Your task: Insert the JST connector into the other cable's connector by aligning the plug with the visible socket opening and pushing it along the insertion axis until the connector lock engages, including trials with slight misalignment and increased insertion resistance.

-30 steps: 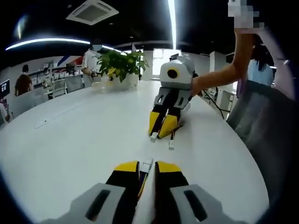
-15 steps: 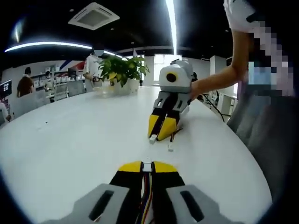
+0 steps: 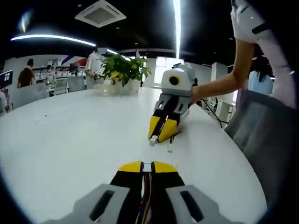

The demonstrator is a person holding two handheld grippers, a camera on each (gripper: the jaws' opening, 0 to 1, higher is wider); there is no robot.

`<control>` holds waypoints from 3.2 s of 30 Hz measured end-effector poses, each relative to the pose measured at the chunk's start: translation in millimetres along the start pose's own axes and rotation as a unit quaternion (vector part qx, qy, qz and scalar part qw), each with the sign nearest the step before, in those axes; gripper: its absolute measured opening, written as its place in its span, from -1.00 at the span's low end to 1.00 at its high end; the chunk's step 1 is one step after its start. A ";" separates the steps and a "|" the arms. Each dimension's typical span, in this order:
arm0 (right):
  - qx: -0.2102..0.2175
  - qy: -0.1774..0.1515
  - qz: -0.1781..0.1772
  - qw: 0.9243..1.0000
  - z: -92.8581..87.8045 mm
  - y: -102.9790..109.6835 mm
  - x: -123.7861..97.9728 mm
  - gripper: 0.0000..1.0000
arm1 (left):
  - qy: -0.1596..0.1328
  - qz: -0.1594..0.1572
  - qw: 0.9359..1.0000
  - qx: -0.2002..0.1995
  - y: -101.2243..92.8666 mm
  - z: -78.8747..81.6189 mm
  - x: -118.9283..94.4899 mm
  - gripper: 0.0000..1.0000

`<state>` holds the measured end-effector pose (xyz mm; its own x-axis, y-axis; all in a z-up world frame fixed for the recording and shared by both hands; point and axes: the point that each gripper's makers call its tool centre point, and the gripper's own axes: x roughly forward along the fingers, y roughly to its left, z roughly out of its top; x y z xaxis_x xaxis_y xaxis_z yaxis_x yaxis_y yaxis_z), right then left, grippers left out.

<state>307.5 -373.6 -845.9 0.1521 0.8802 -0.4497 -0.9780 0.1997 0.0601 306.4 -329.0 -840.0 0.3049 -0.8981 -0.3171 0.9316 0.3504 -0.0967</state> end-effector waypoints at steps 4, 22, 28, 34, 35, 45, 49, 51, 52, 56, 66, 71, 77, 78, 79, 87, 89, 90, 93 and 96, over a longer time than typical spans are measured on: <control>0.001 -0.006 0.005 1.000 7.7 1.2 -0.4 -0.93 | 0.007 -0.003 1.000 -0.002 0.4 -1.2 -3.6 -1.00; -0.035 -0.005 0.039 0.999 37.1 10.8 -3.3 -0.93 | 0.015 -0.019 0.999 0.031 -2.0 23.7 -16.5 -1.00; -0.040 -0.011 0.052 0.998 50.2 13.9 -4.5 -0.93 | 0.014 -0.032 0.998 0.044 -3.1 37.1 -20.4 -1.00; -0.040 -0.018 0.061 0.997 55.9 12.1 -4.7 -0.93 | 0.007 -0.044 0.998 0.048 -5.3 51.6 -20.9 -1.00; -0.041 -0.018 0.062 0.997 56.3 11.3 -4.7 -0.93 | 0.008 -0.046 0.998 0.049 -5.6 52.3 -20.6 -1.00; -0.053 -0.018 0.074 0.996 60.9 13.0 -2.6 -0.93 | 0.031 -0.072 0.995 0.067 -13.9 49.6 -17.4 -1.00; -0.056 -0.016 0.079 0.995 61.0 15.5 -1.2 -0.93 | 0.032 -0.077 0.994 0.066 -16.3 50.4 -16.7 -1.00; -0.057 -0.016 0.082 0.995 61.5 17.0 -0.4 -0.93 | 0.033 -0.078 0.994 0.065 -16.3 50.4 -16.8 -1.00; -0.058 -0.015 0.084 0.995 61.4 17.0 0.1 -0.93 | 0.034 -0.078 0.994 0.066 -16.3 50.4 -17.0 -1.00; -0.058 -0.015 0.086 0.994 62.2 18.0 1.6 -0.93 | 0.035 -0.080 0.994 0.067 -16.8 50.7 -17.5 -1.00; -0.062 -0.009 0.088 0.994 60.5 18.9 4.8 -0.93 | 0.037 -0.091 0.993 0.071 -19.7 50.9 -15.5 -1.00; -0.061 -0.009 0.089 0.994 61.4 20.6 6.2 -0.93 | 0.043 -0.094 0.992 0.075 -19.8 49.1 -15.8 -1.00; -0.068 -0.005 0.086 0.994 61.6 23.6 9.5 -0.93 | 0.055 -0.090 0.991 0.078 -16.9 44.1 -15.6 -1.00; -0.069 -0.004 0.087 0.994 61.4 23.5 9.5 -0.93 | 0.055 -0.090 0.991 0.077 -17.2 43.9 -15.7 -1.00; -0.068 -0.004 0.087 0.994 61.3 23.6 9.5 -0.93 | 0.055 -0.091 0.991 0.077 -17.4 43.9 -15.9 -1.00; -0.066 -0.003 0.086 0.994 61.5 27.2 9.5 -0.93 | 0.054 -0.090 0.991 0.079 -18.1 45.8 -16.5 -1.00; -0.067 -0.002 0.086 0.994 61.3 28.3 9.5 -0.93 | 0.053 -0.090 0.991 0.078 -18.4 46.3 -16.4 -1.00; -0.067 -0.002 0.086 0.994 61.1 27.5 9.7 -0.93 | 0.050 -0.090 0.992 0.077 -18.5 47.0 -16.3 -1.00; -0.067 -0.001 0.083 0.994 61.3 26.8 11.3 -0.93 | 0.052 -0.087 0.992 0.076 -17.2 46.5 -16.2 -1.00; -0.067 -0.001 0.085 0.994 62.2 28.3 12.0 -0.93 | 0.053 -0.086 0.992 0.078 -17.1 46.3 -16.7 -1.00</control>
<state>290.5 -330.6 -794.1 -0.0161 0.8969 -0.4420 -0.9998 -0.0107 0.0148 294.5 -332.3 -789.4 0.1232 -0.9056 -0.4059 0.9899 0.1411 -0.0144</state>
